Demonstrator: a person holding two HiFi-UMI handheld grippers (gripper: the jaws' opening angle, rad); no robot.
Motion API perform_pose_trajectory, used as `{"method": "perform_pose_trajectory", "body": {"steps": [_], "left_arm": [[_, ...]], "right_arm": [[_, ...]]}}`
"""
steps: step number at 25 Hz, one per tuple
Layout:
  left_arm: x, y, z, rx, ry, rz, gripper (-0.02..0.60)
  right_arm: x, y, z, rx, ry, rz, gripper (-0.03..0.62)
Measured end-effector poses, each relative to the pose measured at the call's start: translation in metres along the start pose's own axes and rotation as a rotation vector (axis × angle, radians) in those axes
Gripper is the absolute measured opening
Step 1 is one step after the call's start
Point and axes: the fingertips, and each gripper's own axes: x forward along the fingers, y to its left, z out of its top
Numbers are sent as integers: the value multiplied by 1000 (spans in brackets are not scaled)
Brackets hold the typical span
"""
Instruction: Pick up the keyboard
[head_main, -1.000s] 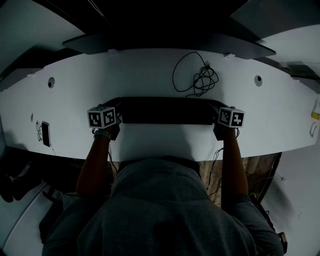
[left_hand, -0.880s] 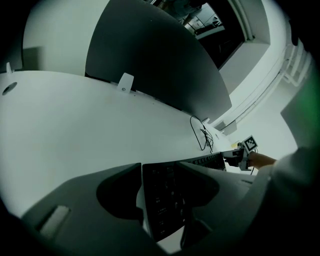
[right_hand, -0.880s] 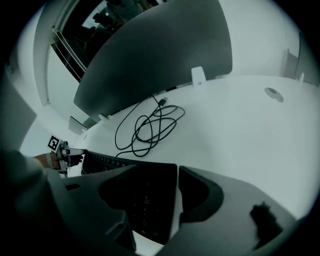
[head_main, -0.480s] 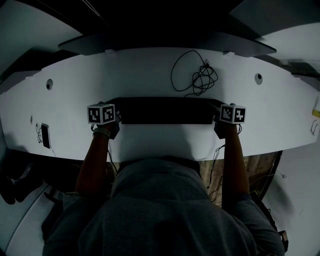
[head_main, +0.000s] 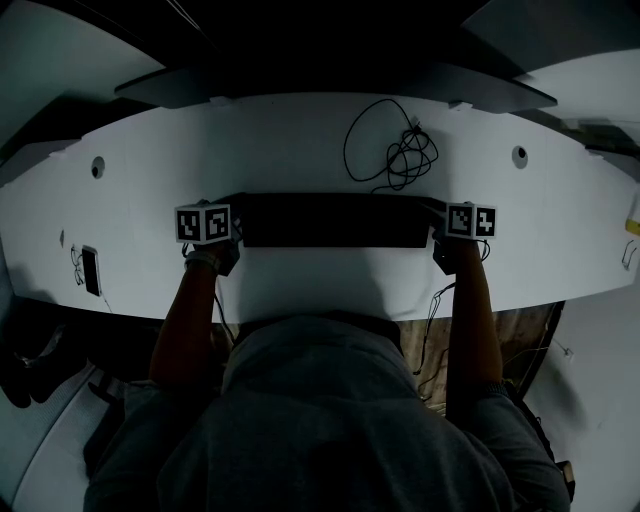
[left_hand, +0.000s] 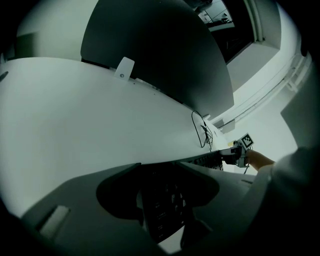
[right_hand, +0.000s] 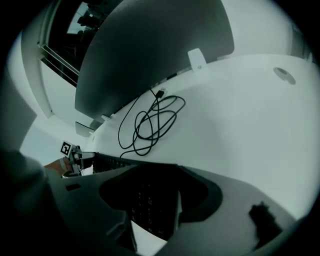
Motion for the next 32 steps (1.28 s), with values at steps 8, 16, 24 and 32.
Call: {"method": "perform_pose_trajectory", "body": {"steps": [8,16,24,32], "left_arm": [[1,0,2,-45,43,-32,202],[2,0,1,-39,39,31,215],[-10,-5,3,-28,-4,24,210],[-40,-17,19,20,-106,-3,212]], "right_arm": [[0,0,0,2,-12,-3,236],[-3,2,-1,3,-41,-46,236],[-18,19,10,-66,-121,-71,236],[-48,51,28,-159,-225,-78,236]]}}
